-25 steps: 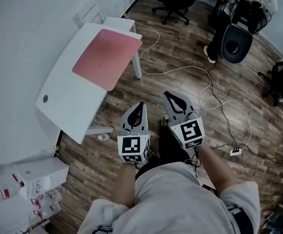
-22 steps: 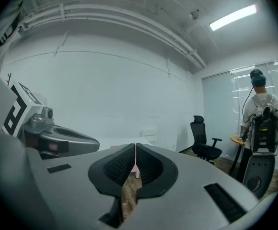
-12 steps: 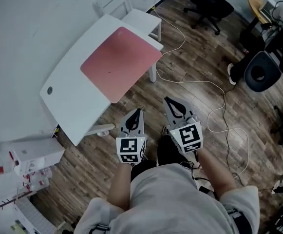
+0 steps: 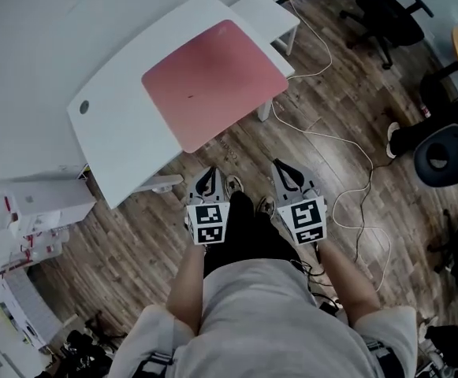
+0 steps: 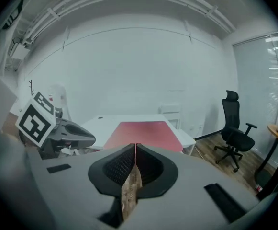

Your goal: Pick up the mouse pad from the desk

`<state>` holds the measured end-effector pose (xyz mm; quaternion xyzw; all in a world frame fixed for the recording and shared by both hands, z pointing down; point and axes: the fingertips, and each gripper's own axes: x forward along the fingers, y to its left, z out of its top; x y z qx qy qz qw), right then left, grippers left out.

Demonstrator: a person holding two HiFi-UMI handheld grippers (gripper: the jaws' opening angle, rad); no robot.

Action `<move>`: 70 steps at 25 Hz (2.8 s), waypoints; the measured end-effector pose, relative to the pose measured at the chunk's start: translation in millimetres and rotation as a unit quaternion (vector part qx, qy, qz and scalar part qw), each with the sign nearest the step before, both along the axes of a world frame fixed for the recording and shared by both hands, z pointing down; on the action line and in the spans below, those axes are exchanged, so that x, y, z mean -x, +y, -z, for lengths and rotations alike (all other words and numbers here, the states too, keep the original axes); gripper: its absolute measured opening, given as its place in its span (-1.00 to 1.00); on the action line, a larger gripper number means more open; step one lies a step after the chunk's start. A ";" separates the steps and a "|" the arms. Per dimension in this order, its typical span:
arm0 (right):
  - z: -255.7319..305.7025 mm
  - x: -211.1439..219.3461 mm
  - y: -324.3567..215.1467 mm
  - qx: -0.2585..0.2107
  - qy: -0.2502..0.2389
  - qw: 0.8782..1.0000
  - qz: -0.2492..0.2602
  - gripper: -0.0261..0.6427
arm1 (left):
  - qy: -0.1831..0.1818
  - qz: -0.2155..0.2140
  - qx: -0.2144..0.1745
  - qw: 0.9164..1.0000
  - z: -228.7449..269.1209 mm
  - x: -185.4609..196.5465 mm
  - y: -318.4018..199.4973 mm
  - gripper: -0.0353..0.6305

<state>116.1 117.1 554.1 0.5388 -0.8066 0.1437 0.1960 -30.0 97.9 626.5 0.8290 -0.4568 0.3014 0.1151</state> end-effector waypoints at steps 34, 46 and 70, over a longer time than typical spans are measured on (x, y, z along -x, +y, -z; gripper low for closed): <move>-63.5 35.1 -85.3 0.103 0.033 0.992 0.063 -0.80 | -0.333 -0.121 0.002 0.935 -145.0 34.2 -107.6 -0.48; -63.2 60.0 -129.7 0.103 0.046 0.988 0.102 -0.80 | -0.309 -0.139 -0.005 0.941 -118.3 31.8 -124.5 -0.79; -113.1 18.0 -202.7 0.143 0.239 0.948 0.156 -0.47 | -0.249 -0.118 -0.051 0.960 -50.4 30.7 -244.9 -0.79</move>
